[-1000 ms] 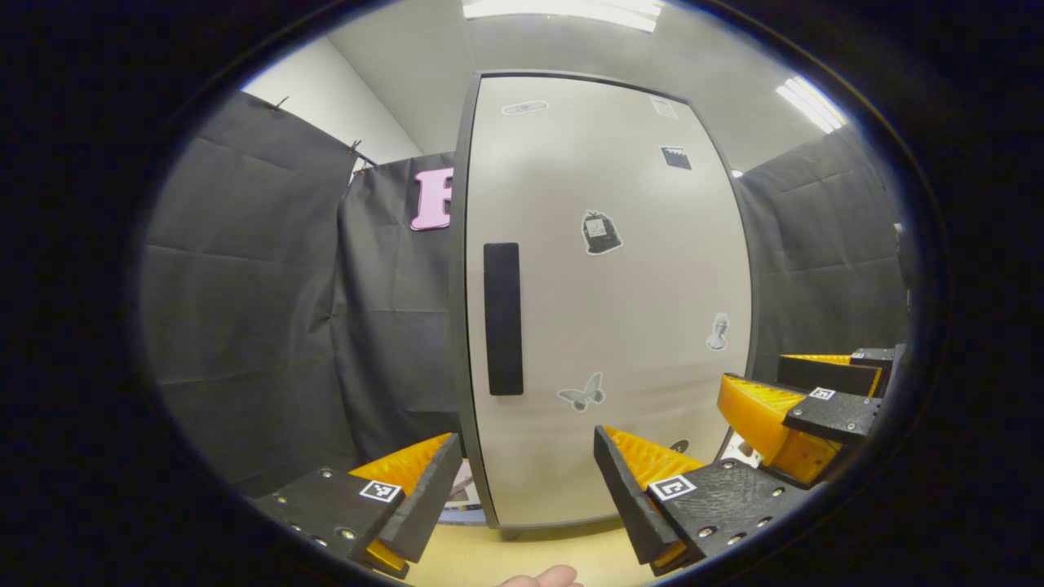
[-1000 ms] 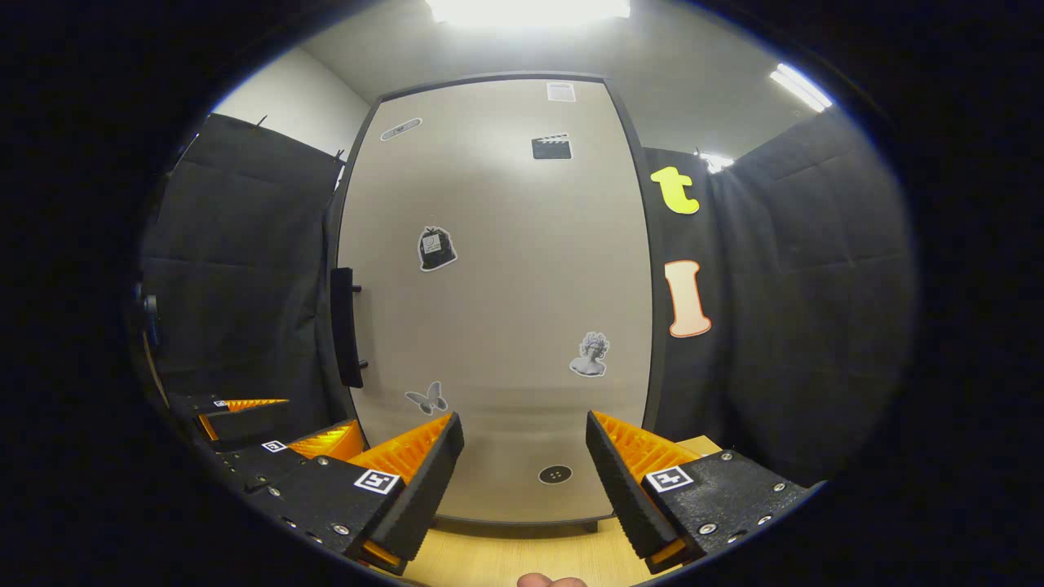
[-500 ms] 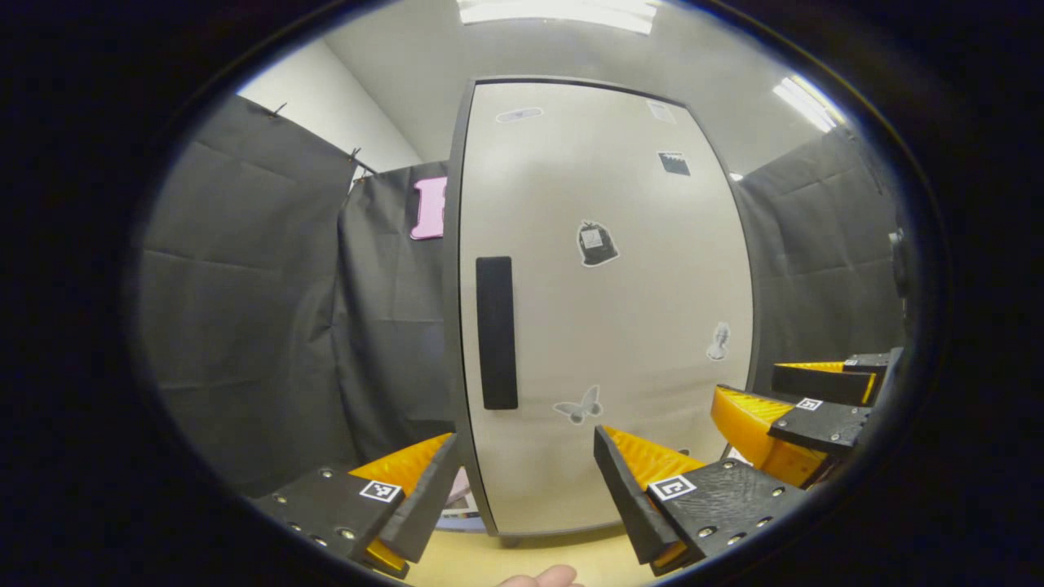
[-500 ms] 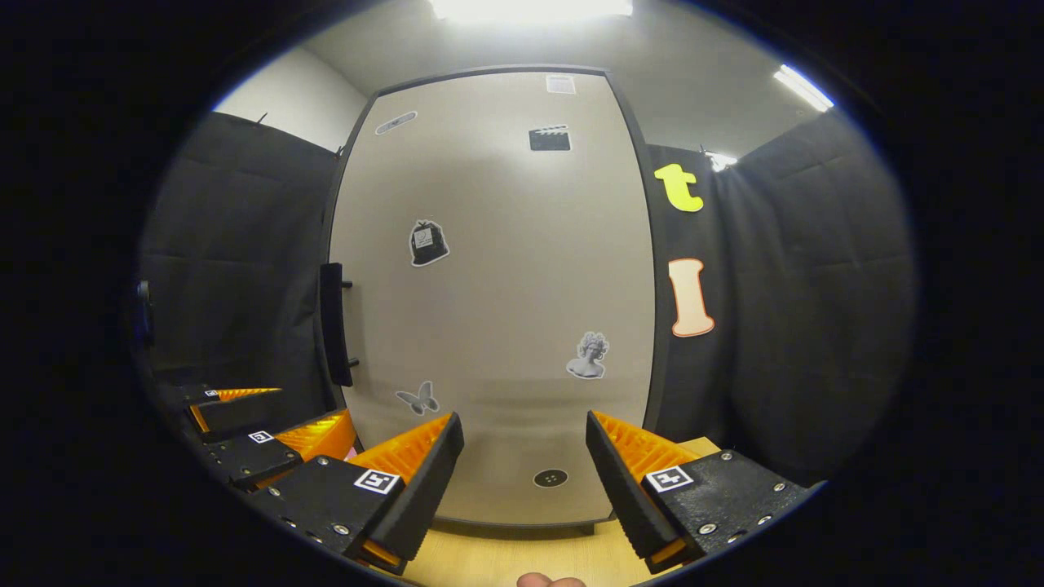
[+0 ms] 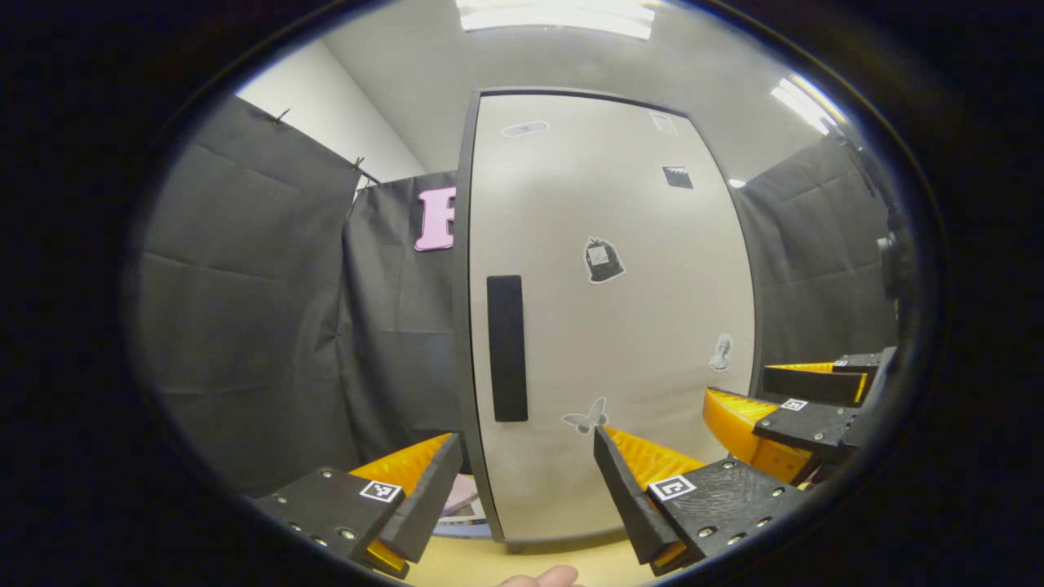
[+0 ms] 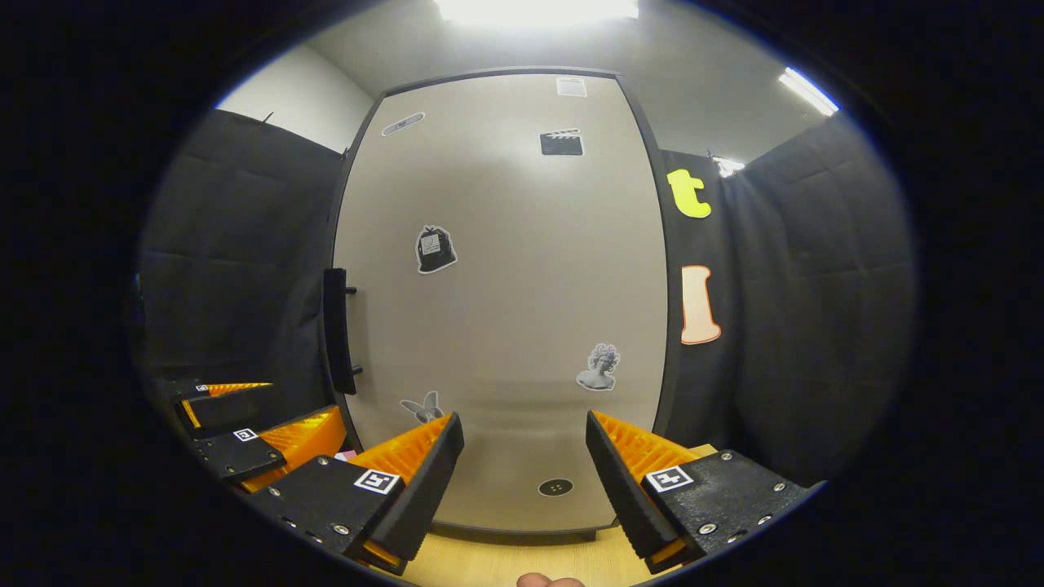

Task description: Open the cabinet door with the right hand, grasp the bottle in the cabinet with the left hand and place it on the coaster, then close the cabinet door with the right hand.

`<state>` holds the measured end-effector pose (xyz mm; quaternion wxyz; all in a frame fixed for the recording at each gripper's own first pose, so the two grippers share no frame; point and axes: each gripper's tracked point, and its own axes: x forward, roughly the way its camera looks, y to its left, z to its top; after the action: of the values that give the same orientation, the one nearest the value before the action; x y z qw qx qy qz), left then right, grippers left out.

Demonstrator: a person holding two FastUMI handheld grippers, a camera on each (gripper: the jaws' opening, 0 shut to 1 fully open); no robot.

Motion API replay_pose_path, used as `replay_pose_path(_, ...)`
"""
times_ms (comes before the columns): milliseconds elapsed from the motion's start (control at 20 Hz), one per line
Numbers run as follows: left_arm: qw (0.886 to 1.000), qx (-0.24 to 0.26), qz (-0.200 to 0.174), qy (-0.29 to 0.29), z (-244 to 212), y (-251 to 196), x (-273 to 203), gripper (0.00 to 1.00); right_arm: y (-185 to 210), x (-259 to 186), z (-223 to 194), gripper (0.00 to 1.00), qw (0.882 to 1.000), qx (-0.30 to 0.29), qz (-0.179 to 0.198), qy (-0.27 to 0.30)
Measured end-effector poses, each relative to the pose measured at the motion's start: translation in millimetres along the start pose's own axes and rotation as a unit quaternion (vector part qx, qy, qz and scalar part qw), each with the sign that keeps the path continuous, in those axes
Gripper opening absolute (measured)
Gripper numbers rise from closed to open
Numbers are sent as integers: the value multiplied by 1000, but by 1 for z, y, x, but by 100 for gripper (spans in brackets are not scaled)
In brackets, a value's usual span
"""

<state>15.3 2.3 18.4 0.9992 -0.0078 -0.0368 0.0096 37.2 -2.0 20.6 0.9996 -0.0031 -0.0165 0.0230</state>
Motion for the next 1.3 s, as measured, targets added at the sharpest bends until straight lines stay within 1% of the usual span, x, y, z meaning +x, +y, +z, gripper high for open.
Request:
replay_pose_path(50,1000,1,4,1,-1,5,-3,96,3,1,2,94,1000,-1,3,-3)
replay_pose_path(100,1000,1,7,2,-3,10,-6,94,7,2,5,94,1000,-3,7,-6)
replay_pose_path(150,1000,3,12,5,-5,15,-8,93,12,4,8,94,1000,-5,11,-9)
replay_pose_path(250,1000,6,22,9,-10,27,-16,96,24,7,13,94,1000,-6,22,-16)
replay_pose_path(350,999,7,32,13,-14,41,-25,96,40,12,18,94,999,-8,38,-22)
replay_pose_path(400,999,8,39,15,-17,50,-32,93,48,14,20,94,999,-10,45,-24)
replay_pose_path(450,999,10,45,17,-18,59,-38,96,56,17,23,94,998,-11,52,-29)
replay_pose_path(500,998,12,52,20,-21,68,-44,94,65,21,24,94,998,-15,59,-33)
replay_pose_path(700,996,20,81,32,-31,107,-69,94,98,37,34,94,996,-23,79,-46)
replay_pose_path(750,995,20,89,37,-35,116,-74,94,107,40,37,94,995,-23,85,-50)
replay_pose_path(800,994,18,96,43,-40,125,-80,96,115,43,39,94,994,-24,87,-53)
replay_pose_path(950,992,6,118,53,-49,149,-90,96,142,55,41,94,993,-22,103,-50)
replay_pose_path(1000,991,1,122,57,-53,156,-93,94,151,57,42,94,993,-22,108,-49)
replay_pose_path(1100,990,-10,127,60,-56,160,-94,94,164,64,43,94,992,-26,113,-48)
replay_pose_path(1150,990,-12,127,60,-57,160,-93,97,166,68,42,94,993,-32,105,-46)
replay_pose_path(1200,990,-12,129,59,-58,162,-91,96,167,73,42,94,994,-39,96,-46)
replay_pose_path(1250,990,-11,129,58,-59,163,-91,94,173,76,42,95,993,-42,96,-45)
replay_pose_path(1300,990,-10,125,57,-61,162,-90,96,180,78,40,94,993,-41,103,-39)
